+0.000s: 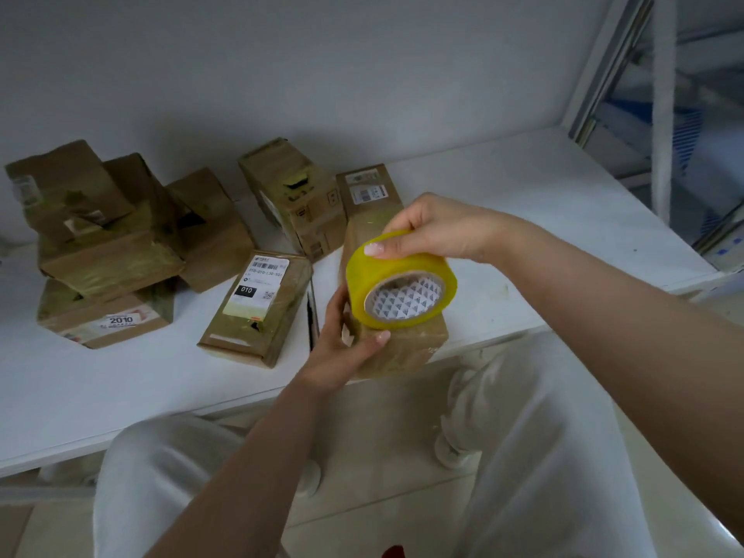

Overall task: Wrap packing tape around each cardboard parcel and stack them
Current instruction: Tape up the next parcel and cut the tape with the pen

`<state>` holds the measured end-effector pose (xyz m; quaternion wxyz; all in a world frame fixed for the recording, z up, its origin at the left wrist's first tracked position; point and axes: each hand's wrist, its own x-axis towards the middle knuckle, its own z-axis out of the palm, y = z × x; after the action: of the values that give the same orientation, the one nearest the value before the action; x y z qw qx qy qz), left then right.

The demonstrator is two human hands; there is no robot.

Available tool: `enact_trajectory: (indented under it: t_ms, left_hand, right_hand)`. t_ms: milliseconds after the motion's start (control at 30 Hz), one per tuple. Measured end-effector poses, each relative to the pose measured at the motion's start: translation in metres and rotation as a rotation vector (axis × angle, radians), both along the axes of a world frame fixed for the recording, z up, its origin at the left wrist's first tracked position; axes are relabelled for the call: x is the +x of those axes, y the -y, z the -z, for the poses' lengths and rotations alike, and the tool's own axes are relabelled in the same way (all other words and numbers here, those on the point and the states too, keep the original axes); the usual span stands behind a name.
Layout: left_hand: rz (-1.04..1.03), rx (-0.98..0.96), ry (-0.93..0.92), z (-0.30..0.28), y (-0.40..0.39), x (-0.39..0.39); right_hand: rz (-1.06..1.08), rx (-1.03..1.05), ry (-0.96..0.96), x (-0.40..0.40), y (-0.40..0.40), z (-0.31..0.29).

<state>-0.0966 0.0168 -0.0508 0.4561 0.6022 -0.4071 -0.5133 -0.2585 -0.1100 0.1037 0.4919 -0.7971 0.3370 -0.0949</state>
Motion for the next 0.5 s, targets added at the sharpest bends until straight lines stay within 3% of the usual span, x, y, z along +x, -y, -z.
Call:
enact_trajectory:
  t_ms: [233, 500]
  left_hand:
    - [0.084, -0.058, 0.051, -0.020, 0.002, 0.028]
    - [0.061, -0.030, 0.140, -0.010, 0.006, 0.031]
  right_hand:
    - [-0.060, -0.031, -0.054, 0.045, -0.025, 0.016]
    - [-0.033, -0.036, -0.048, 0.042, -0.025, 0.018]
